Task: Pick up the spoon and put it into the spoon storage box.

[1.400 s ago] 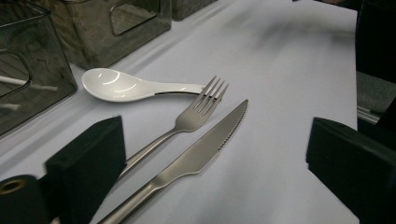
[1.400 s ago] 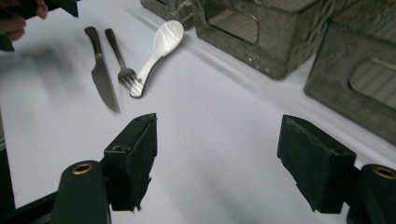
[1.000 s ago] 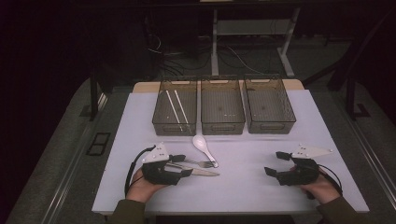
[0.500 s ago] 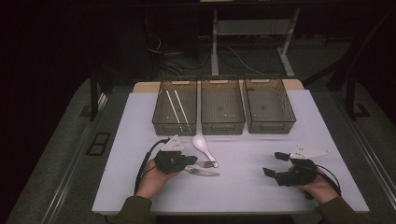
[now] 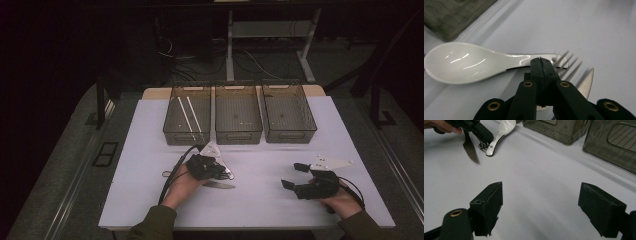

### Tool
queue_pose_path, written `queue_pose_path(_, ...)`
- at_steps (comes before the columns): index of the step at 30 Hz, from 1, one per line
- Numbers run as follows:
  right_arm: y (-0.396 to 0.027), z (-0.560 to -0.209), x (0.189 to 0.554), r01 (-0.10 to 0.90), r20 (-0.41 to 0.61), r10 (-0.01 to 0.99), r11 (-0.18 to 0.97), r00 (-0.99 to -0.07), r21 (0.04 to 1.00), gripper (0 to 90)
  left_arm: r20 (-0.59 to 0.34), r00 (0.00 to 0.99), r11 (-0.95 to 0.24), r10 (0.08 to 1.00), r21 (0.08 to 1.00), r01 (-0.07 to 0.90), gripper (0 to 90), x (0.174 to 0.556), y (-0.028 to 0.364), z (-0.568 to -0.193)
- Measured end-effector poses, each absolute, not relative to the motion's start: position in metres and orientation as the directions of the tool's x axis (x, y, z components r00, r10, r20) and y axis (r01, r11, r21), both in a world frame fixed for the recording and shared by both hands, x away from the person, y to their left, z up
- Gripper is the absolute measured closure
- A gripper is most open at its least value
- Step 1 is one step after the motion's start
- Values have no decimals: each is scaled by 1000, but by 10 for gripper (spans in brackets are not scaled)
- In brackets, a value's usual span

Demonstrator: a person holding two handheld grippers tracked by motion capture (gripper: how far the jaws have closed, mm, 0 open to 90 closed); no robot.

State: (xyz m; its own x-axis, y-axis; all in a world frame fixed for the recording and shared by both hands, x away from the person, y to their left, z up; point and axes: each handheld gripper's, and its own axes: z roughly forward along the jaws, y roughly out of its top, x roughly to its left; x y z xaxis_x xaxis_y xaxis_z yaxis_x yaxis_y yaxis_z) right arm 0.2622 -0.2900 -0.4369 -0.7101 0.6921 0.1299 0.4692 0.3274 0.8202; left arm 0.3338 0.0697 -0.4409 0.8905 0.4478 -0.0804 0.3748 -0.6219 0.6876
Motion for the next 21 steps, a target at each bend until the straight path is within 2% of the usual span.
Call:
queue_pose_path(8,-290,-437,262,468,127,692,329,-710,820,196,-101,885,-607,455,692,391,887,340,59,-442)
queue_pose_path(16,-290,-437,262,465,121,692,335,-711,819,197,-73,898,-619,434,700,356,887,349,44,-440)
queue_pose_path(21,-290,-437,262,466,121,693,335,-711,819,197,-83,895,-614,439,700,366,887,353,34,-442)
